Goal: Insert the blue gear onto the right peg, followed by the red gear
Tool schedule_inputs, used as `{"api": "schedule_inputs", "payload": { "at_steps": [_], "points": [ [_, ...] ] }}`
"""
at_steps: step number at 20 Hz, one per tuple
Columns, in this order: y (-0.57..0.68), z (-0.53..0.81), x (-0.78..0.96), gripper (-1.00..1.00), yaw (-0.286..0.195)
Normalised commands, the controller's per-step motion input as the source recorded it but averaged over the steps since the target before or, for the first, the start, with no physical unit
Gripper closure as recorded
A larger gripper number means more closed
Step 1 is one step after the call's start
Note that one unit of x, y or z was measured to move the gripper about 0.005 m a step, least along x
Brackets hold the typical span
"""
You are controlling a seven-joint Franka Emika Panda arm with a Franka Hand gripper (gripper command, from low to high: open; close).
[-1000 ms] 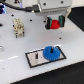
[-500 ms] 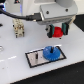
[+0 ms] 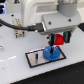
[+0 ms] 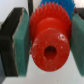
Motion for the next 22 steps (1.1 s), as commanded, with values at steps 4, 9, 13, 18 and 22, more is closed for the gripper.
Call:
{"api": "schedule_inputs", "payload": {
  "at_steps": [4,9,13,18,22],
  "points": [
    [-0.14,-0.08,0.22,1.0,0.0],
    [-0.15,-0.12,0.1,1.0,0.0],
    [-0.02,0.03,0.06,1.0,0.0],
    [-0.21,0.35,0.19,1.0,0.0],
    [-0.08,0.11,0.06,1.0,0.0]
  ]
}}
